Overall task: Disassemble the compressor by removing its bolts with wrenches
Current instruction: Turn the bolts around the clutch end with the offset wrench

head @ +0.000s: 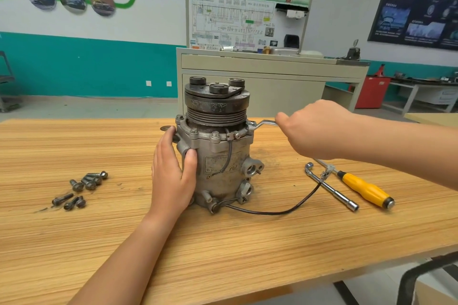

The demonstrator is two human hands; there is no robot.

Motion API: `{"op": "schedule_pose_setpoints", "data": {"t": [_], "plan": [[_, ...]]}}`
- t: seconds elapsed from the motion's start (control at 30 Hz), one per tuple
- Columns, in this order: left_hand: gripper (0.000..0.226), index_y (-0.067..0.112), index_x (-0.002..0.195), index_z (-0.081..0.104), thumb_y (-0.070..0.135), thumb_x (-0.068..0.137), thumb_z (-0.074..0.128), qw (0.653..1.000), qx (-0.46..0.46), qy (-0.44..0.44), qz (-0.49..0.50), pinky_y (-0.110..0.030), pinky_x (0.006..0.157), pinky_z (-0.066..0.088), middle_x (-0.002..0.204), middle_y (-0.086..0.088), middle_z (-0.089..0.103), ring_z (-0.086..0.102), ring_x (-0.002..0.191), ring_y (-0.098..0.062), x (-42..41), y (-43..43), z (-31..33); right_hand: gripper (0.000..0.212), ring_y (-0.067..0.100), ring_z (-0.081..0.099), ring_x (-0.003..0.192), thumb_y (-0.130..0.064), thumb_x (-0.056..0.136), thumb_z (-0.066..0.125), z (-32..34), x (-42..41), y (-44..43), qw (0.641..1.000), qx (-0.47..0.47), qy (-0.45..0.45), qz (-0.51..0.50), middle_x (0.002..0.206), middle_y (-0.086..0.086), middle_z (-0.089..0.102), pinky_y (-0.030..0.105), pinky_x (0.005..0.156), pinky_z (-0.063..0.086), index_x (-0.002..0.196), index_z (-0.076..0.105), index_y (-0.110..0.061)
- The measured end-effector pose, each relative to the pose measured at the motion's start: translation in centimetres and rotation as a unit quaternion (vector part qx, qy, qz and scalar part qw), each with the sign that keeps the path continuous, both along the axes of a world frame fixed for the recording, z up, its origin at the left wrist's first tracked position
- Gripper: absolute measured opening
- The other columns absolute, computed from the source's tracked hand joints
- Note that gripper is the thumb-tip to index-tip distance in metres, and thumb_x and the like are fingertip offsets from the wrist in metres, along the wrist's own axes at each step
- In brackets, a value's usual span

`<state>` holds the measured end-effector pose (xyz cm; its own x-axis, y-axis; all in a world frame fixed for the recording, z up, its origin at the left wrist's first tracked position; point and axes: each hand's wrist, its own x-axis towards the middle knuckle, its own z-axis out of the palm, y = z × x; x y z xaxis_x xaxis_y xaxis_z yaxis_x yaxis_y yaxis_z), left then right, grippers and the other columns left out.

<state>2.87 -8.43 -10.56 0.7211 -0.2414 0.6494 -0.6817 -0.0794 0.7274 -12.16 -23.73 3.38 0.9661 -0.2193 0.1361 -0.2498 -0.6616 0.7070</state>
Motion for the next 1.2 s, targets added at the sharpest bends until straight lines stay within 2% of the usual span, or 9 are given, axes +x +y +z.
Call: {"op": "schedule_pose_setpoints", "data": {"t": [0.07, 0.23, 0.33, 0.5, 0.67, 0.9, 1.0, 1.07, 1.2], "plan": [[0.071, 0.018, 0.146, 0.023, 0.046, 0.083, 0.04, 1.0, -0.02, 0.018, -0.016, -0.038, 0.115, 0.021, 0.146, 0.008, 0.03, 0.025, 0.136, -0.007, -0.4, 0.2, 0.2, 0.014, 0.013, 0.036, 0.043, -0.005, 0.089, 0.036, -0.1, 0.1, -0.1, 1.0, -0.002, 0.004, -0.007, 0.054, -0.002, 0.04, 0.024, 0.037, 0.022, 0.086, 0.026, -0.014], [0.088, 0.025, 0.146, 0.02, 0.06, 0.069, 0.045, 0.996, -0.08, 0.033, -0.037, -0.034, 0.111, 0.022, 0.143, 0.018, 0.027, 0.024, 0.138, -0.007, -1.4, 0.2, 2.3, 0.013, 0.013, 0.035, 0.042, -0.008, 0.092, 0.035, 0.1, 0.3, -0.4, 1.0, -0.025, -0.01, 0.009, 0.053, -0.002, 0.038, 0.023, 0.037, 0.021, 0.086, 0.026, -0.015], [0.103, 0.023, 0.148, 0.018, 0.068, 0.06, 0.046, 0.996, -0.041, 0.08, -0.02, -0.046, 0.114, 0.023, 0.15, 0.009, 0.028, 0.025, 0.138, -0.01, -1.3, -0.9, 4.1, 0.011, 0.014, 0.032, 0.042, -0.014, 0.094, 0.034, 0.5, 0.5, -0.3, 0.999, -0.035, 0.001, 0.026, 0.053, -0.002, 0.035, 0.023, 0.038, 0.022, 0.085, 0.03, -0.014], [0.111, 0.021, 0.148, 0.02, 0.071, 0.055, 0.054, 0.997, 0.034, 0.073, 0.0, -0.051, 0.112, 0.025, 0.152, 0.003, 0.029, 0.027, 0.139, -0.015, -1.1, -1.5, 4.9, 0.021, 0.014, 0.03, 0.043, -0.032, 0.091, 0.03, 0.5, 0.0, -0.1, 0.998, 0.004, -0.005, 0.059, 0.052, -0.002, 0.033, 0.024, 0.04, 0.021, 0.083, 0.031, -0.014], [0.112, 0.019, 0.149, 0.017, 0.066, 0.057, 0.058, 0.996, 0.052, 0.07, 0.018, -0.045, 0.112, 0.029, 0.151, 0.001, 0.033, 0.032, 0.137, -0.019, -0.7, -1.2, 5.1, 0.003, 0.014, 0.033, 0.042, -0.015, 0.093, 0.031, 1.3, 0.1, -1.0, 0.997, -0.016, 0.045, 0.066, 0.052, -0.002, 0.037, 0.025, 0.039, 0.022, 0.091, 0.033, -0.013], [0.104, 0.021, 0.148, 0.02, 0.06, 0.06, 0.059, 0.998, 0.013, 0.062, 0.021, -0.042, 0.111, 0.031, 0.15, 0.002, 0.034, 0.032, 0.137, -0.016, -1.0, -1.6, 4.5, 0.04, 0.014, 0.037, 0.045, 0.003, 0.086, 0.046, 0.0, 2.6, -3.3, 0.997, -0.071, 0.007, 0.021, 0.059, -0.001, 0.037, 0.025, 0.037, 0.025, 0.123, 0.035, -0.009], [0.103, 0.024, 0.148, 0.02, 0.059, 0.06, 0.061, 0.998, -0.006, 0.067, 0.014, -0.039, 0.11, 0.032, 0.149, 0.003, 0.034, 0.034, 0.135, -0.014, -1.0, -1.7, 4.4, 0.045, 0.024, 0.059, 0.077, 0.004, 0.087, 0.046, -0.9, 4.1, -5.1, 0.995, -0.024, -0.058, 0.079, 0.09, 0.007, 0.057, 0.031, 0.055, 0.048, 0.129, 0.033, -0.007], [0.104, 0.026, 0.147, 0.021, 0.061, 0.058, 0.062, 0.997, -0.018, 0.071, 0.007, -0.037, 0.109, 0.033, 0.147, 0.005, 0.034, 0.034, 0.134, -0.012, -1.1, -1.8, 4.3, 0.042, 0.031, 0.063, 0.096, 0.008, 0.083, 0.054, -1.4, 5.4, -6.0, 0.974, -0.04, -0.122, 0.188, 0.111, 0.017, 0.062, 0.039, 0.069, 0.055, 0.124, 0.047, 0.001], [0.106, 0.028, 0.145, 0.023, 0.067, 0.053, 0.058, 0.997, -0.032, 0.073, -0.004, -0.04, 0.11, 0.034, 0.145, 0.007, 0.035, 0.035, 0.133, -0.011, -1.1, -1.8, 4.3, 0.024, 0.03, 0.069, 0.081, 0.01, 0.066, 0.072, -2.3, 8.4, -6.2, 0.893, -0.003, -0.255, 0.37, 0.092, 0.018, 0.071, 0.041, 0.071, 0.055, 0.089, 0.069, 0.005]]}}
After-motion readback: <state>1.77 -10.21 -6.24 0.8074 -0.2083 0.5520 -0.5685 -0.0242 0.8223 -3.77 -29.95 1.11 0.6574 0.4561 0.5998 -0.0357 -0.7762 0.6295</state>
